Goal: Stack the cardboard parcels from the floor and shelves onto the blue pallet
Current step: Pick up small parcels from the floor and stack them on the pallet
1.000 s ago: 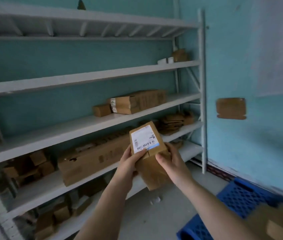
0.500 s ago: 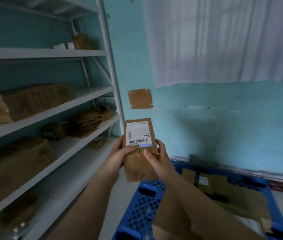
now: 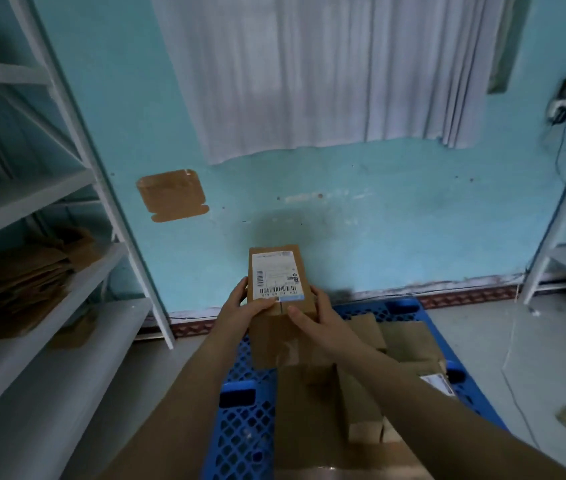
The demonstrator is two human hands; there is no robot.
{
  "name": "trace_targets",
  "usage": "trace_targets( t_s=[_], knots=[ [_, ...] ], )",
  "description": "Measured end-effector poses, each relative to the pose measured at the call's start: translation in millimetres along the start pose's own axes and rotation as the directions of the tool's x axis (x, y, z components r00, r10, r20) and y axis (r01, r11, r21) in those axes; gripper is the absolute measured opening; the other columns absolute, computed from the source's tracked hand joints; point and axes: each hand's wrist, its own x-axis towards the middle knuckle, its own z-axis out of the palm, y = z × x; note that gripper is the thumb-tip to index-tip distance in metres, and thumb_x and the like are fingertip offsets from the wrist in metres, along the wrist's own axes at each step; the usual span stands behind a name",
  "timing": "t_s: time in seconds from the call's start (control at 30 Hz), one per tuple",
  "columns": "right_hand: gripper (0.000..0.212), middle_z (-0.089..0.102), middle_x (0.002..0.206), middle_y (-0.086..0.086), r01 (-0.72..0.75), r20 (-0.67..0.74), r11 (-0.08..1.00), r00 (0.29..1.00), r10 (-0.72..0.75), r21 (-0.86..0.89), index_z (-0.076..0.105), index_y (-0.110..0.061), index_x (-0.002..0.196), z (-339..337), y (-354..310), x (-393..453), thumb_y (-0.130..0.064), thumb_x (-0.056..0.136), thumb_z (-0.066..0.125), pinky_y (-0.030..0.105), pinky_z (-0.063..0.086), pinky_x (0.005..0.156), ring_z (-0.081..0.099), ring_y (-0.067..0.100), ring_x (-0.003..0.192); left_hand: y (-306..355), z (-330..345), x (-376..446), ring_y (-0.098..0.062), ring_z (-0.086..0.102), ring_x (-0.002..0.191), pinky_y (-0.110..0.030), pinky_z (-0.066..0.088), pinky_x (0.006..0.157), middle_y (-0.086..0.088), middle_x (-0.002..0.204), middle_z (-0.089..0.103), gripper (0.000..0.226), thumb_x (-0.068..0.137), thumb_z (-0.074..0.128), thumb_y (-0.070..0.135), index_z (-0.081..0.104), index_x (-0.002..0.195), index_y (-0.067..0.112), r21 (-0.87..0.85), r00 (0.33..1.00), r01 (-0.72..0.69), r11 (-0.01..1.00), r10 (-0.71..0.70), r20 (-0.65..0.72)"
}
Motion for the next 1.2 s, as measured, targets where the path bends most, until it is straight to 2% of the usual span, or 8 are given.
trace_targets(
  t_s=[0.1, 0.17, 0.33, 0.43, 0.6, 0.7, 0.87, 1.2],
  knots=[
    [0.066, 0.049, 0.131, -0.007, -0.015, -0.078, 0.999, 0.997, 0.012, -0.048, 0.020, -0.032, 0.139, 1.5, 20.3, 13.7, -0.041, 0.086, 0.060, 0.025, 0.052, 0.089, 0.056, 0.013, 0.110, -17.7, 0.8, 26.0, -0.023, 0.060, 0.108, -0.034, 0.055, 0.081, -0.003, 0.128, 0.058, 0.063, 0.080, 0.068, 0.019, 0.043, 0.135, 0.030, -0.008, 0.996, 0.043, 0.999, -0.042, 0.074],
    [0.071, 0.047, 0.137, -0.003, -0.033, -0.123, 0.998, 0.992, 0.026, -0.052, 0.021, -0.031, 0.140, -1.8, 35.7, 23.3, -0.038, 0.084, 0.064, 0.033, 0.053, 0.093, 0.056, 0.017, 0.116, -28.0, 5.7, 39.0, -0.021, 0.061, 0.104, -0.027, 0.057, 0.069, -0.003, 0.129, 0.057, 0.064, 0.080, 0.068, 0.016, 0.040, 0.137, 0.028, -0.024, 0.987, 0.089, 0.996, -0.085, 0.136],
    [0.081, 0.044, 0.140, -0.002, -0.052, -0.122, 0.994, 0.992, 0.040, -0.097, 0.017, -0.026, 0.143, -20.0, 58.7, 67.0, -0.031, 0.081, 0.069, 0.023, 0.054, 0.086, 0.053, 0.016, 0.120, -36.7, 17.9, 91.1, -0.013, 0.061, 0.095, -0.017, 0.053, 0.056, -0.003, 0.129, 0.056, 0.066, 0.082, 0.065, 0.009, 0.037, 0.140, 0.027, -0.061, 0.981, 0.102, 0.993, -0.090, 0.174],
    [0.094, 0.047, 0.137, -0.003, -0.083, -0.089, 0.988, 0.993, 0.071, -0.131, 0.014, -0.024, 0.143, -32.6, 67.8, 104.0, -0.024, 0.074, 0.078, 0.024, 0.050, 0.095, 0.052, 0.013, 0.120, -43.5, 21.5, 127.8, -0.015, 0.059, 0.102, -0.022, 0.052, 0.065, -0.002, 0.129, 0.055, 0.065, 0.083, 0.064, 0.009, 0.038, 0.139, 0.028, -0.044, 0.983, 0.117, 0.992, -0.109, 0.149],
    [0.099, 0.039, 0.115, -0.027, -0.109, 0.069, 0.973, 0.990, 0.125, -0.202, 0.010, -0.038, 0.126, -43.5, 98.9, 171.0, -0.010, 0.066, 0.084, 0.000, 0.042, 0.085, 0.044, -0.006, 0.107, -73.1, 15.7, 186.5, -0.024, 0.052, 0.117, -0.032, 0.052, 0.082, -0.002, 0.127, 0.053, 0.065, 0.084, 0.062, 0.008, 0.036, 0.139, 0.031, -0.017, 0.979, 0.182, 0.983, -0.179, 0.100],
    [0.103, 0.036, 0.122, -0.023, -0.157, 0.146, 0.945, 0.968, 0.204, -0.285, 0.010, -0.031, 0.140, -40.0, 125.0, 201.6, -0.015, 0.068, 0.082, -0.002, 0.038, 0.085, 0.040, -0.003, 0.112, -101.4, 5.5, 217.9, -0.026, 0.051, 0.121, -0.046, 0.047, 0.099, -0.006, 0.134, 0.051, 0.066, 0.084, 0.063, 0.007, 0.036, 0.139, 0.033, -0.002, 0.962, 0.258, 0.966, -0.257, 0.091],
    [0.104, 0.027, 0.148, -0.002, -0.269, 0.135, 0.870, 0.926, 0.351, -0.413, 0.006, -0.031, 0.146, -26.6, 182.1, 242.6, -0.022, 0.073, 0.078, 0.027, 0.042, 0.105, 0.041, 0.012, 0.129, -157.7, -3.9, 260.8, -0.022, 0.049, 0.120, -0.048, 0.046, 0.100, 0.010, 0.123, 0.048, 0.061, 0.085, 0.061, 0.003, 0.039, 0.124, 0.044, 0.043, 0.922, 0.360, 0.932, -0.362, 0.134],
    [0.098, -0.002, 0.158, 0.000, -0.293, 0.128, 0.746, 0.884, 0.449, -0.598, -0.018, -0.045, 0.133, 33.8, 390.0, 344.4, -0.033, 0.084, 0.065, 0.032, 0.037, 0.109, 0.030, 0.017, 0.139, -352.6, -18.2, 391.8, -0.020, 0.045, 0.123, -0.038, 0.044, 0.103, -0.004, 0.142, 0.041, 0.079, 0.084, 0.062, -0.001, 0.018, 0.146, 0.020, 0.213, 0.891, 0.411, 0.886, -0.440, 0.113]
  ],
)
